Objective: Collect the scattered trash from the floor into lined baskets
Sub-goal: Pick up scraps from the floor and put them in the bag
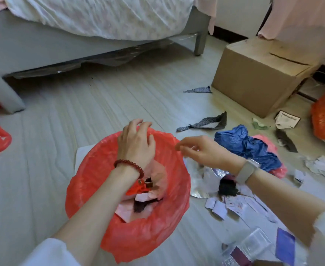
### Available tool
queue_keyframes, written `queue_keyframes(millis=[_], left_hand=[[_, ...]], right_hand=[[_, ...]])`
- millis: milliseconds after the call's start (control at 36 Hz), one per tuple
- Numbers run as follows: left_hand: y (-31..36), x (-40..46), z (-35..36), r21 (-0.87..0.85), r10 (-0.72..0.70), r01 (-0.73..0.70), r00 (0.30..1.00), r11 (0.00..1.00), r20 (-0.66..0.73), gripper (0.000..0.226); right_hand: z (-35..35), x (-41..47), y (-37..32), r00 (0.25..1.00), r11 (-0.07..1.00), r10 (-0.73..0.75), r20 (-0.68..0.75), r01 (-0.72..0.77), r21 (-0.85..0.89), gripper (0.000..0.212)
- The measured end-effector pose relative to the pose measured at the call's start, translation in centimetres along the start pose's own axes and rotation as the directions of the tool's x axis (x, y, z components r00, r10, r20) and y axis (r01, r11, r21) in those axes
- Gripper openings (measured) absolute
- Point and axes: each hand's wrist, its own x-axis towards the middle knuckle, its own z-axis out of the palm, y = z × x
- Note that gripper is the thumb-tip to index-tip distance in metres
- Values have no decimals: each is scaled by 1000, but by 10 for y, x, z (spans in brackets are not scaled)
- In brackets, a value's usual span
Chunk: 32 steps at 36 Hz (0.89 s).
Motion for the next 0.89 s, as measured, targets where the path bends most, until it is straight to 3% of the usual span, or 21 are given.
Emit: queue_keyframes(millis=[83,167,278,389,444,528,583,722,806,889], left_hand=[[52,4,33,-61,112,-109,992,992,63,33],[96,-5,74,-107,206,-190,966,976,159,34],[135,-31,136,-147,293,-256,885,955,362,39],[138,-52,204,16,95,-140,747,990,658,68],[126,-59,233,120,-17,-101,693,988,721,86],[102,-68,265,201,-117,-48,671,978,732,101],[88,-74,276,176,-132,6,685,984,717,93],[72,-82,283,-5,-44,54,844,999,534,11],[76,-79,276,-111,-19,71,913,991,408,17],[83,-69,262,-221,-114,172,960,960,255,25]], right_hand=[[-28,-27,49,973,988,146,-180,-134,73,23],[-37,-59,109,912,960,276,-303,-278,40,25],[-24,-101,188,821,877,440,-364,-480,-24,30],[-1,-124,247,834,825,446,-325,-524,-213,55],[7,-129,264,850,783,463,-252,-526,-333,72],[13,-127,276,873,740,446,-197,-484,-468,80],[17,-122,284,896,745,396,-201,-441,-500,75],[22,-111,298,886,809,329,-326,-443,-387,26],[18,-112,295,831,889,345,-436,-438,-131,16],[9,-124,284,804,921,368,-466,-384,64,11]])
